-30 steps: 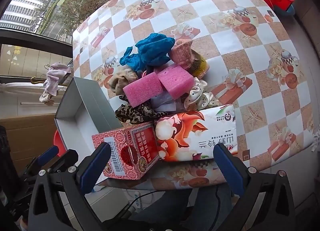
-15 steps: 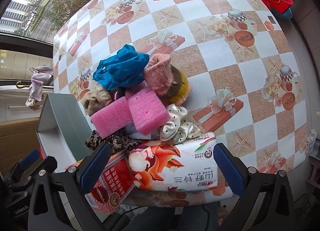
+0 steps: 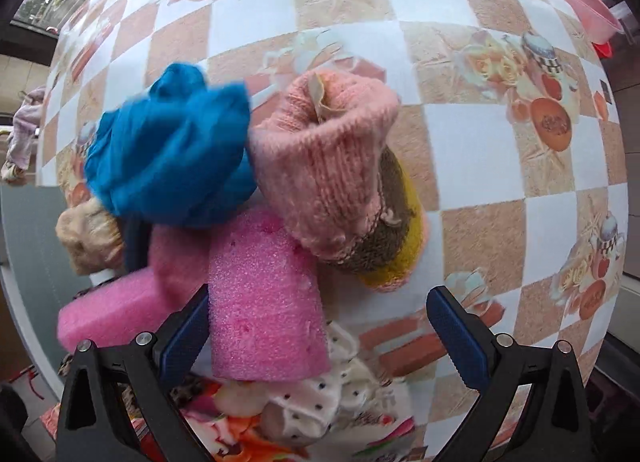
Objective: Organize soft objects
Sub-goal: 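Grasp the striped knit mitten with the right tool while the left tool grasps the blue cloth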
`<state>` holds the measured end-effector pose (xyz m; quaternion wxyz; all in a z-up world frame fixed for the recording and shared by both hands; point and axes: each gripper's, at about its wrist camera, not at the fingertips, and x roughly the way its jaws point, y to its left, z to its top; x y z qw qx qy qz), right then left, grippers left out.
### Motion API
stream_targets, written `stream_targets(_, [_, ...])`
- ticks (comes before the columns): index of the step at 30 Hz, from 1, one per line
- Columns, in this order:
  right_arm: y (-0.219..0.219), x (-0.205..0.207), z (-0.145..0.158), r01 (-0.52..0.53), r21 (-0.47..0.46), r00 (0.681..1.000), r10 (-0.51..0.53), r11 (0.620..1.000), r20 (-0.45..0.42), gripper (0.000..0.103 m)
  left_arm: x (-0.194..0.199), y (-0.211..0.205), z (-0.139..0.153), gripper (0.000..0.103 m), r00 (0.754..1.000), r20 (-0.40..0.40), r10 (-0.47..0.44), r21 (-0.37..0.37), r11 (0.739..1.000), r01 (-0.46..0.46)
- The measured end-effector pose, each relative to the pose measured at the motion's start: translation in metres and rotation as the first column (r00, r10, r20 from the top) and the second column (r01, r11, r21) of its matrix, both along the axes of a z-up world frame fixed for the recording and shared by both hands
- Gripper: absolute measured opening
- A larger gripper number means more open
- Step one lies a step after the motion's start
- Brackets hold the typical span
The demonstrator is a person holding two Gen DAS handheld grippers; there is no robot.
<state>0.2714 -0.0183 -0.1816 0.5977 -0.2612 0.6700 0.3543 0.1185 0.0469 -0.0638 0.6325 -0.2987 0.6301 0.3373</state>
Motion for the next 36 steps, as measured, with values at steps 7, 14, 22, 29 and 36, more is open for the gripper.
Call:
stream_targets(7, [-0.049, 0.085, -0.016, 0.179, -0.049, 0.981, -0.174, 0.983, 0.081, 0.103, 0.054, 0.010, -0.021, 0.102, 1.000, -0.005, -0.020, -0.039, 0.999, 0.019])
stream_targets(14, [-0.109, 0.121, -0.006, 0.302, 0.050, 0.953, -0.300, 0.952, -0.036, 0.103, 0.084, 0.046, -0.049, 0.102, 0.994, -0.110, -0.017, 0.042, 0.999, 0.022])
stream_targets(22, [-0.135, 0.141, 0.023, 0.324, 0.155, 0.946, -0.314, 0.933, -0.081, 0.103, 0.092, 0.063, -0.095, 0.102, 0.983, -0.155, -0.100, -0.011, 0.995, 0.099])
stream_targets(29, [-0.085, 0.139, 0.041, 0.166, 0.191, 0.983, -0.178, 0.967, 0.051, 0.103, 0.093, 0.066, -0.125, 0.102, 0.984, -0.141, -0.108, -0.071, 0.993, 0.099])
stream_targets(36, [-0.037, 0.131, 0.007, 0.043, 0.121, 0.996, -0.052, 0.992, 0.072, 0.103, 0.094, 0.076, -0.144, 0.102, 0.986, -0.136, -0.093, -0.056, 0.995, 0.086])
